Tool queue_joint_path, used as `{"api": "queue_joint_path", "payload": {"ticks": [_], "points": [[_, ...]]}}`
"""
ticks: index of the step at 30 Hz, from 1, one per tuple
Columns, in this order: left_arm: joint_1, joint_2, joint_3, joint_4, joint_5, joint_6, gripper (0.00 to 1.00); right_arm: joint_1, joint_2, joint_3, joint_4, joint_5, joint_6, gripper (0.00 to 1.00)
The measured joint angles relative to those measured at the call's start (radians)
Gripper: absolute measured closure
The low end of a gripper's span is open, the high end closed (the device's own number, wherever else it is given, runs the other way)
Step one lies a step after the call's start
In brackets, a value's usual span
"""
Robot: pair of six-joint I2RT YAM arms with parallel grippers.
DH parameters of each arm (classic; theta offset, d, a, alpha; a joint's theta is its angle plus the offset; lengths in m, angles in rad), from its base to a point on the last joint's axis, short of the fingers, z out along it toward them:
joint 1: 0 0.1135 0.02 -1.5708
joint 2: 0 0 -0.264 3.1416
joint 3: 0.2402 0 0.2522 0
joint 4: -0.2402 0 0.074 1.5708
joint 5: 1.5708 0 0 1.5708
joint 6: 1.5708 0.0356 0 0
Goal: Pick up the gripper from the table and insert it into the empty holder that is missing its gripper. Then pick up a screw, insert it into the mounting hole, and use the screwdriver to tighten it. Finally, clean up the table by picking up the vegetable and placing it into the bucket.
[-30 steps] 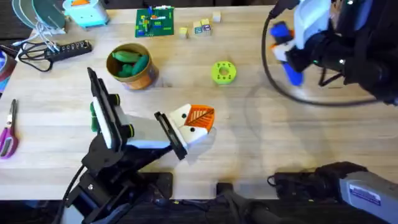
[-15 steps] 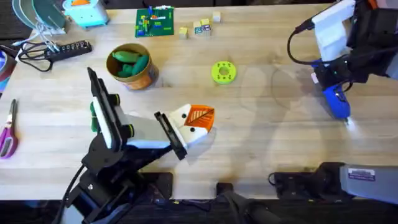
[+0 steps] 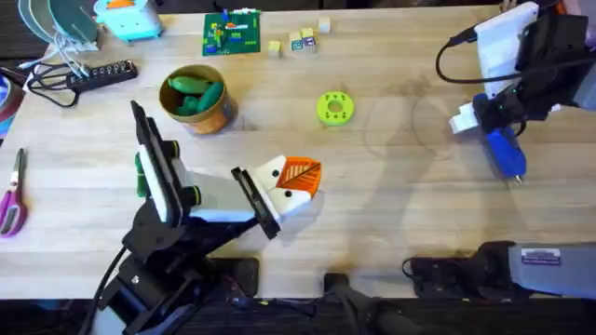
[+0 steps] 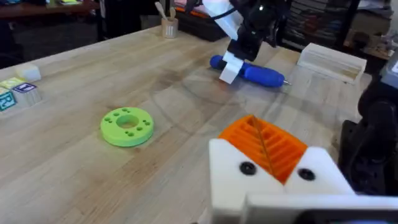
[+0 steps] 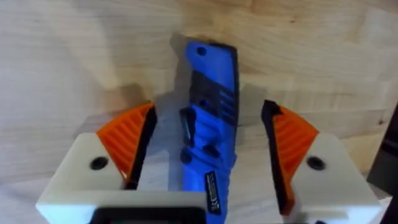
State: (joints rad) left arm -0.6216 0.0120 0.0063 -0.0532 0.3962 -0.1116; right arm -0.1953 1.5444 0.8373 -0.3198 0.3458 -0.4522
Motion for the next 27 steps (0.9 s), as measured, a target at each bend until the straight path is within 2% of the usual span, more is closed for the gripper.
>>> {"api": "queue_joint_path", "payload": {"ticks": [5,6,11,12,20,27], "points": [[0.000,0.000,0.000,0.000,0.000,0.001,0.981,0.032,-0.031,0.001,-0.078,-0.010,0.029,0.010],[0.000,0.000,0.000,0.000,-0.001,0.006,0.890,0.039,-0.038,0.001,-0.092,-0.012,0.039,0.009],[0.000,0.000,0.000,0.000,0.000,0.006,0.094,0.077,-0.104,0.017,-0.162,-0.022,0.117,0.011],[0.000,0.000,0.000,0.000,0.000,0.005,0.031,0.087,-0.121,0.026,-0.171,-0.022,0.131,0.009],[0.000,0.000,0.000,0.000,-0.009,0.006,0.008,0.204,-0.275,0.089,-0.175,-0.023,0.176,0.010],[0.000,0.000,0.010,-0.022,-0.087,-0.023,0.008,0.286,-0.303,0.091,-0.180,-0.026,0.184,0.010]]}}
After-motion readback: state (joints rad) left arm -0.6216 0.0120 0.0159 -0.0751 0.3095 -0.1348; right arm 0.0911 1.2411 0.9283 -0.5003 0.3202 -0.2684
